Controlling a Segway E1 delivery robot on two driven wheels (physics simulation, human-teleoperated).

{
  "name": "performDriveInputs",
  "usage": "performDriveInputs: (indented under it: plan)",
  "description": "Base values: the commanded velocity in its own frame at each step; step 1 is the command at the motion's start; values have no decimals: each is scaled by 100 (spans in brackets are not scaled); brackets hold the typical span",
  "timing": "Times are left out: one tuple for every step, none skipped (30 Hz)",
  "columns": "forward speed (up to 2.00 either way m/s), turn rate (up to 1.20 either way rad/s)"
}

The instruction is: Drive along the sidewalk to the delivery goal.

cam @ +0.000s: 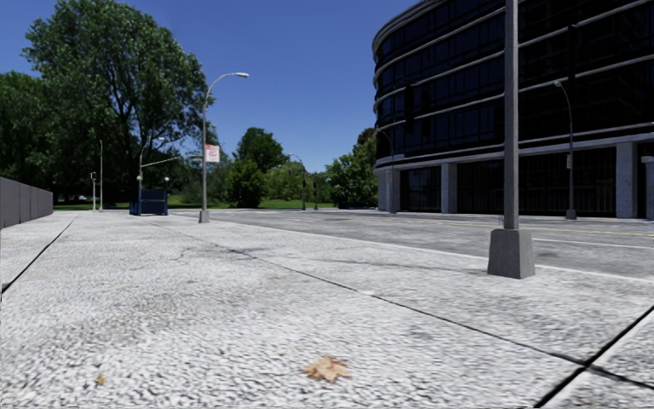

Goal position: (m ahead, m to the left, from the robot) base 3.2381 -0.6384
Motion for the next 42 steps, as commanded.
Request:
performDriveInputs:
  plan:
    - [143,0]
    - [143,0]
    - [142,0]
    - [142,0]
    - [142,-8]
    - [142,-25]
    - [142,-49]
    - [142,-49]
    - [142,-51]
    - [142,-52]
    - [142,-52]
    - [142,-47]
    - [142,-42]
    - [142,-41]
    - [142,-41]
    - [142,-52]
    - [142,-120]
    - [142,-120]
    - [142,-120]
    - [142,-119]
    - [142,-119]
    - [142,-11]
    - [162,-1]
    - [200,0]
    - [200,0]
    - [200,0]
    - [200,0]
    - [200,0]
    - [200,0]
    - [200,0]
    - [200,0]
    - [200,0]
    - [200,-35]
    - [200,-40]
    - [200,-40]
    - [200,-7]
    - [200,0]
    - [200,0]
    - [200,0]
    - [200,0]
    - [200,0]
    - [200,0]
